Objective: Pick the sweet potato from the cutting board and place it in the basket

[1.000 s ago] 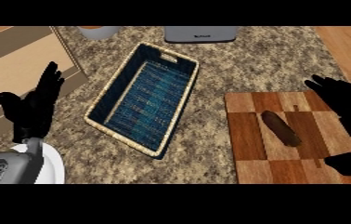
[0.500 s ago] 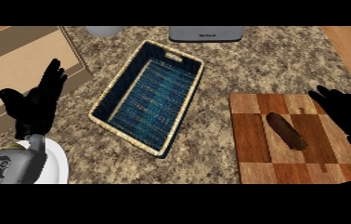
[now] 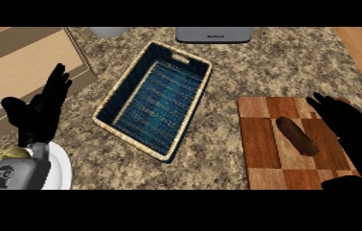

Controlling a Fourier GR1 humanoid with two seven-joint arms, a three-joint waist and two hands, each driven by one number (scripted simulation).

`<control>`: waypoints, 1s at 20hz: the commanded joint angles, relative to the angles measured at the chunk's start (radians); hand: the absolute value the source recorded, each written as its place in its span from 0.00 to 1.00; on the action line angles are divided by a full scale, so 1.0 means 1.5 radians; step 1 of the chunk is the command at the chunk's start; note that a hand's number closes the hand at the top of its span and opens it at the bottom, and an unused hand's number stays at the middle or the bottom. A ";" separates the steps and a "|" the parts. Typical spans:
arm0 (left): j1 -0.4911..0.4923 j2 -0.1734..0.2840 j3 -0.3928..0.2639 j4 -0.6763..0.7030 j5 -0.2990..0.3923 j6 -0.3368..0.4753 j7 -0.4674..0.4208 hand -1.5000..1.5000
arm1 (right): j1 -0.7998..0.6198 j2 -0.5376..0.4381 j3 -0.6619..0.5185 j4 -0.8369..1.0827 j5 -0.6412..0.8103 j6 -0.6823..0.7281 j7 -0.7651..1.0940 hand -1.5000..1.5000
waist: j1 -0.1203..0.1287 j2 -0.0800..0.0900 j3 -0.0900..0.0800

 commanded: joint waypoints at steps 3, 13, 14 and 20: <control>0.003 -0.024 -0.004 -0.043 -0.039 0.019 0.038 0.50 | -0.002 0.065 0.002 0.101 0.058 -0.064 -0.109 0.00 | 0.002 0.000 0.000; -0.021 -0.046 0.038 -0.016 -0.061 -0.020 0.033 0.50 | 0.027 0.096 -0.060 0.144 0.131 -0.101 -0.238 0.00 | -0.001 0.000 0.000; 0.019 -0.017 0.064 -0.062 -0.035 -0.056 0.044 0.50 | 0.053 0.124 -0.039 0.131 0.150 -0.118 -0.227 0.00 | 0.000 0.000 0.000; -0.006 -0.055 0.063 0.017 -0.072 -0.058 0.001 0.50 | 0.080 0.150 -0.067 0.170 0.161 -0.147 -0.304 0.00 | -0.002 0.000 0.000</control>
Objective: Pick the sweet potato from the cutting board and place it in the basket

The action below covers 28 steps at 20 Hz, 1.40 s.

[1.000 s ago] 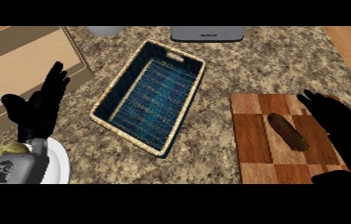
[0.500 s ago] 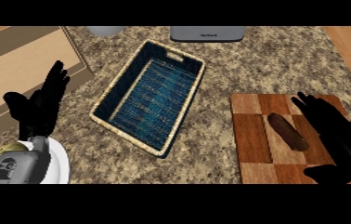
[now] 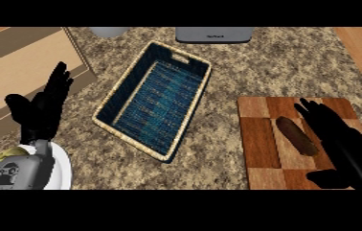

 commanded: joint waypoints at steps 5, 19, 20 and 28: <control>0.001 -0.012 0.015 -0.071 -0.023 -0.001 0.073 0.50 | -0.011 0.028 -0.041 0.001 0.020 0.034 -0.023 0.00 | 0.001 -0.001 0.000; -0.015 -0.049 0.038 -0.017 -0.062 -0.021 0.026 0.50 | -0.069 0.094 -0.062 0.171 0.136 -0.053 -0.073 0.00 | 0.001 0.000 0.000; -0.029 -0.029 0.041 -0.024 -0.053 -0.041 0.047 0.50 | -0.089 0.089 -0.051 0.156 0.144 -0.010 -0.046 0.00 | 0.001 0.000 0.000; -0.014 -0.079 0.023 -0.020 -0.088 -0.011 0.027 0.50 | -0.097 0.119 -0.043 0.213 0.187 -0.037 -0.058 0.00 | 0.001 0.000 0.000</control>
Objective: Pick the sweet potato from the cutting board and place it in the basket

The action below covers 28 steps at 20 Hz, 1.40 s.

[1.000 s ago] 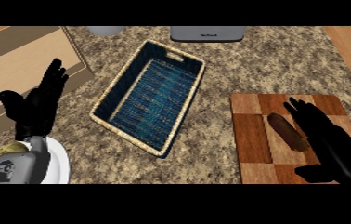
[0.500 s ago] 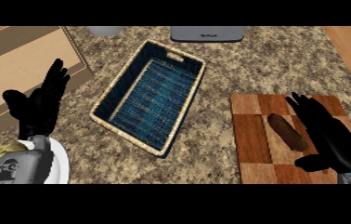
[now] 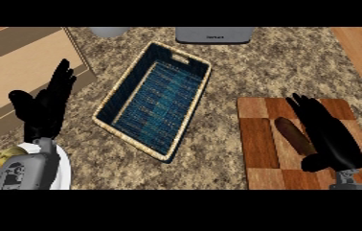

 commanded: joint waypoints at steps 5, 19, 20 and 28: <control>-0.004 0.022 0.029 -0.007 0.013 -0.028 0.015 0.50 | 0.007 0.033 0.017 0.069 0.052 -0.038 0.004 0.00 | 0.001 0.003 0.007; 0.045 -0.006 0.023 -0.016 0.008 -0.022 -0.027 0.50 | -0.010 -0.016 -0.006 0.170 0.027 -0.028 -0.107 1.00 | 0.004 0.003 0.007; 0.024 0.013 0.036 0.014 0.012 -0.038 -0.043 0.50 | -0.014 -0.030 -0.012 0.155 0.016 -0.002 -0.117 1.00 | 0.000 0.004 0.007; -0.003 -0.007 0.008 0.004 0.007 -0.036 -0.024 0.50 | -0.002 0.222 0.171 0.099 -0.014 0.074 0.037 1.00 | 0.045 0.015 0.014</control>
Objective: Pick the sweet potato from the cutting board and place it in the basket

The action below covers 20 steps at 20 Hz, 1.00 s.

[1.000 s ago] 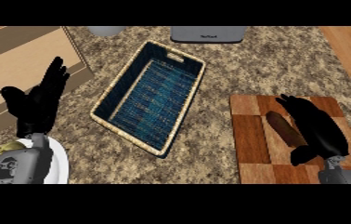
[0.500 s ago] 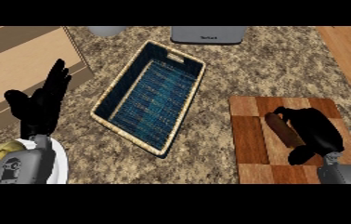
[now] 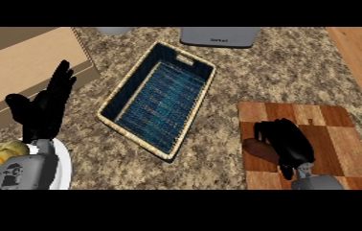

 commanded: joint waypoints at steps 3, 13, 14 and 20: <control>-0.007 -0.005 -0.011 0.002 0.001 -0.008 -0.003 0.50 | 0.041 0.140 0.108 0.000 -0.104 0.010 0.071 1.00 | 0.025 0.025 0.044; -0.013 -0.013 -0.014 0.012 0.002 -0.005 0.004 0.50 | 0.053 0.145 0.270 -0.145 -0.334 -0.168 0.157 1.00 | 0.026 0.012 0.045; -0.018 -0.015 -0.014 0.007 0.001 -0.002 0.007 0.50 | 0.053 0.146 0.286 -0.161 -0.354 -0.201 0.173 1.00 | 0.024 0.008 0.045; -0.015 -0.011 -0.016 0.013 -0.006 -0.001 0.013 0.50 | 0.017 0.147 0.416 -0.224 -0.349 -0.371 0.309 1.00 | 0.021 0.000 0.034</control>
